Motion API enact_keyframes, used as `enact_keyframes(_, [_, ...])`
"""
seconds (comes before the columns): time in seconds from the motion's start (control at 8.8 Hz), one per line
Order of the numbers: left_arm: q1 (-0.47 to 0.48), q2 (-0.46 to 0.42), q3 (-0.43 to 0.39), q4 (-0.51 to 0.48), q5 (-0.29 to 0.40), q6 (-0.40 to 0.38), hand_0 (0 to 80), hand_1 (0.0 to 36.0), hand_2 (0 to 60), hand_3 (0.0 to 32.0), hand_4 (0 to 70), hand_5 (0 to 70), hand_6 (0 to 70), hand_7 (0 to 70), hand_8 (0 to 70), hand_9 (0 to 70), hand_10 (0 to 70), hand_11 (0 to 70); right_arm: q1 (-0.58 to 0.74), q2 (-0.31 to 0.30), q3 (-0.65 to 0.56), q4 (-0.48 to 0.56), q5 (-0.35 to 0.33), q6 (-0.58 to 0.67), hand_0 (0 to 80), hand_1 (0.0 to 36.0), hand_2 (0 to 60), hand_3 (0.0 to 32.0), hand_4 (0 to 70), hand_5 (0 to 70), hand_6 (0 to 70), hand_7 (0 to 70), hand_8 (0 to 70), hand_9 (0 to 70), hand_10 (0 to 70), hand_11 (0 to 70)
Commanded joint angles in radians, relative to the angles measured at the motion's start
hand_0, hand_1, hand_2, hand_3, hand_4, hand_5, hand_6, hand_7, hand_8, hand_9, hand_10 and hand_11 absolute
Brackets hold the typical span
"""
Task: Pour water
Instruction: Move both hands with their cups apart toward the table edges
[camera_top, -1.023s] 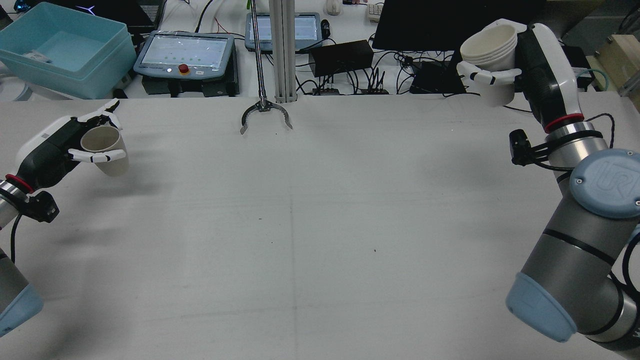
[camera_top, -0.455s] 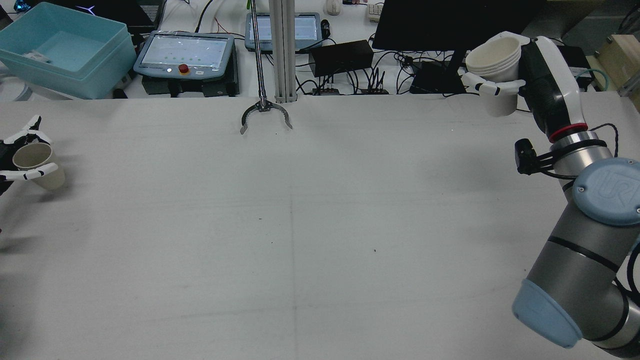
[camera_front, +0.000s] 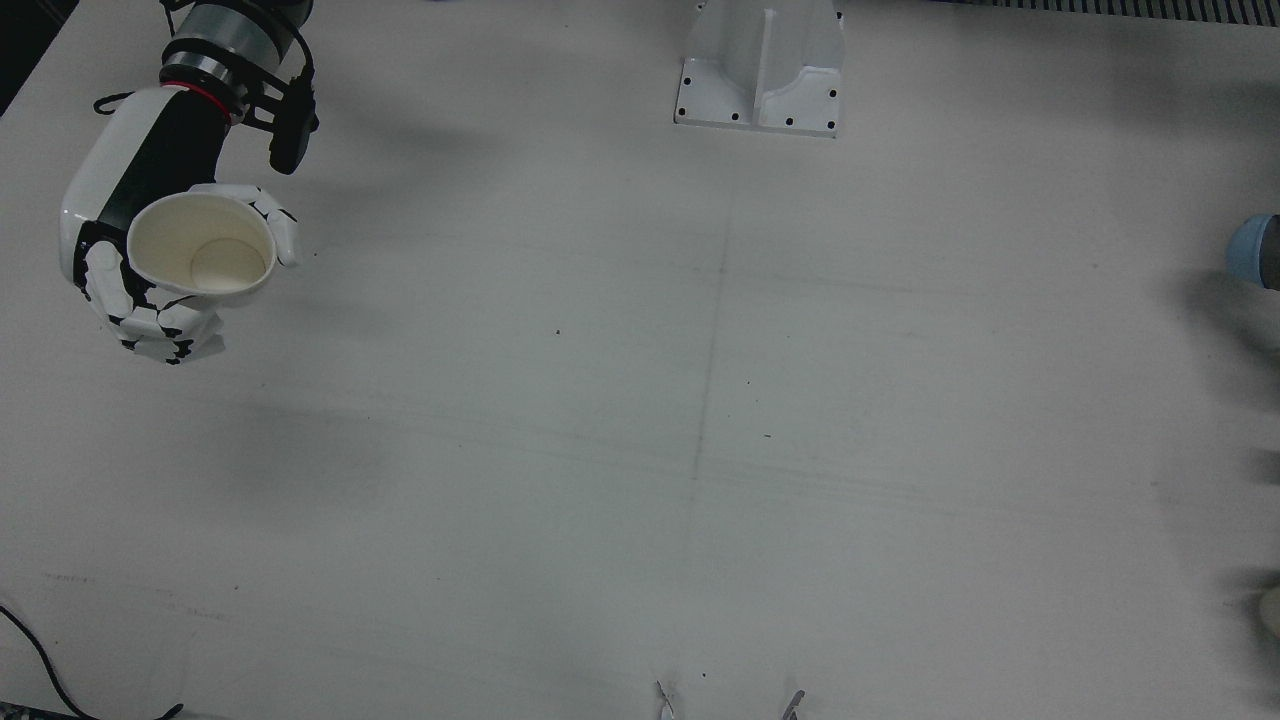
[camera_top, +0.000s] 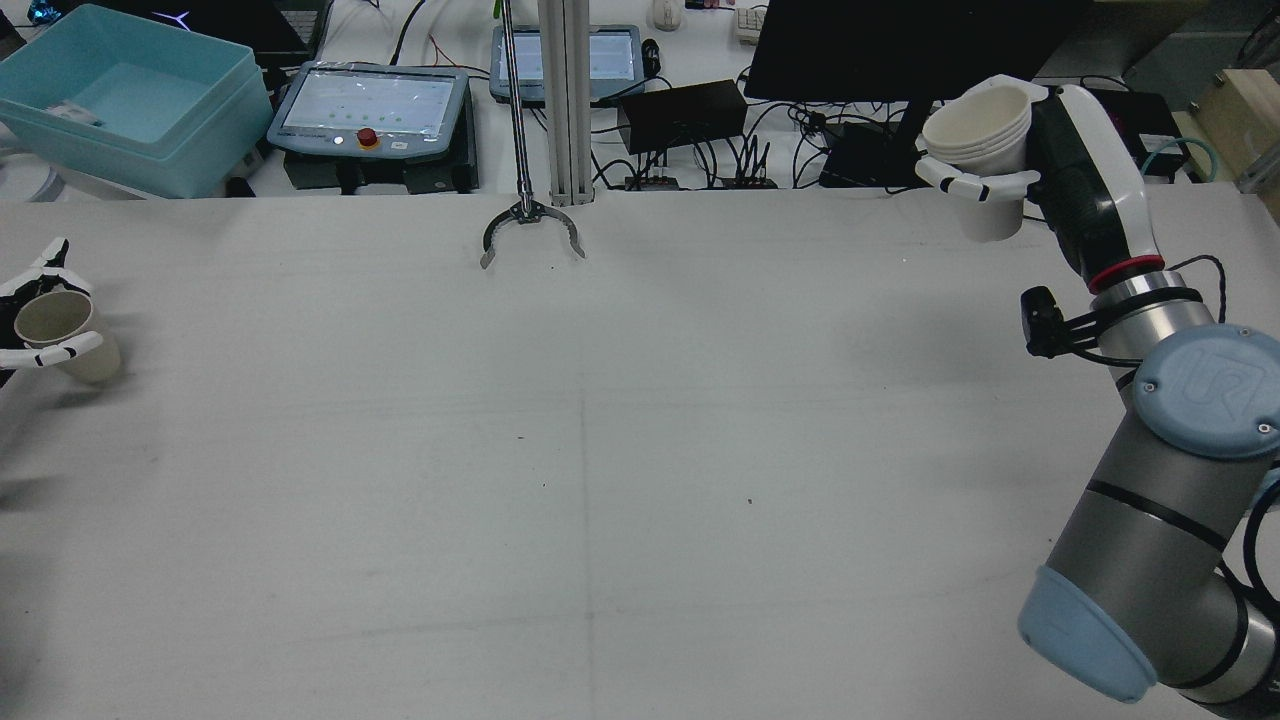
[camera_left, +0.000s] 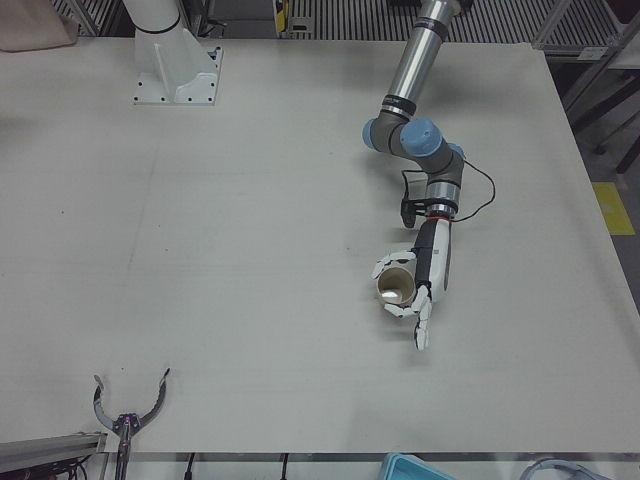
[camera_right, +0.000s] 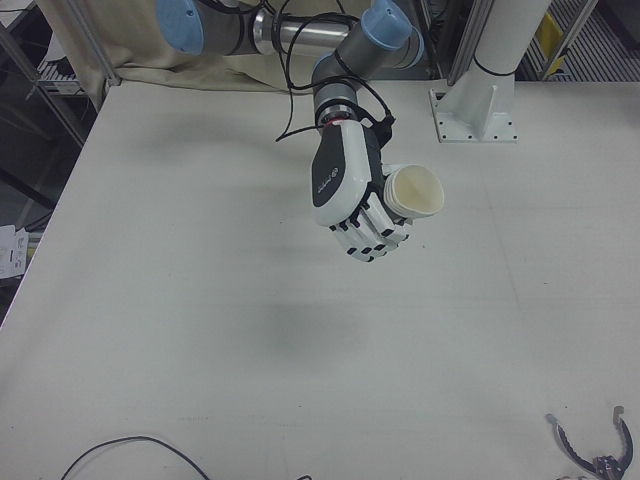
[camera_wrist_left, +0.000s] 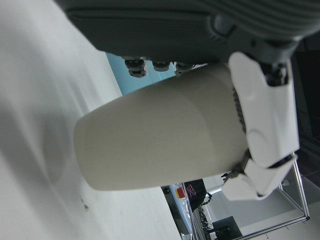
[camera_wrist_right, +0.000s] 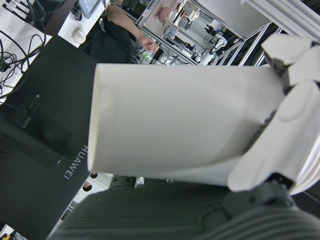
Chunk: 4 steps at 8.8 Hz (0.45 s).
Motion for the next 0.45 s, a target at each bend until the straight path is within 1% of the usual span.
enact_keyframes(0.0, [0.000, 0.021, 0.007, -0.023, 0.001, -0.003, 42.9, 7.8, 6.6, 0.0, 18.4, 10.6, 0.0, 5.4, 0.0, 0.7, 1.8, 3.4, -0.022, -0.010, -0.001, 0.000, 0.003, 0.000, 45.5, 14.6, 48.1, 0.0, 16.4, 69.7, 51.6, 64.1, 44.5, 60.4, 34.5, 49.6])
enact_keyframes(0.11, [0.000, 0.023, 0.006, -0.026, 0.001, -0.004, 43.0, 7.4, 4.6, 0.0, 17.6, 3.9, 0.2, 5.9, 0.0, 0.5, 1.8, 3.4, -0.025, -0.010, -0.001, 0.000, 0.004, -0.001, 45.5, 14.5, 47.4, 0.0, 16.2, 69.3, 51.5, 63.9, 44.4, 60.2, 34.4, 49.5])
enact_keyframes(0.23, [-0.003, 0.023, 0.003, -0.026, 0.001, -0.009, 42.8, 7.4, 3.2, 0.0, 13.8, 0.0, 0.2, 5.6, 0.0, 0.8, 1.8, 3.4, -0.027, -0.011, -0.001, 0.000, 0.004, 0.000, 45.5, 14.3, 46.8, 0.0, 16.1, 69.1, 51.4, 63.8, 44.4, 60.2, 34.3, 49.4])
enact_keyframes(0.34, [-0.006, 0.024, -0.011, -0.034, 0.011, -0.015, 43.0, 8.1, 3.7, 0.0, 9.9, 0.0, 0.0, 3.6, 0.0, 0.3, 1.5, 3.1, -0.027, -0.011, -0.001, 0.000, 0.004, 0.000, 45.4, 14.3, 46.7, 0.0, 16.2, 69.0, 51.5, 64.0, 44.4, 60.3, 34.4, 49.4])
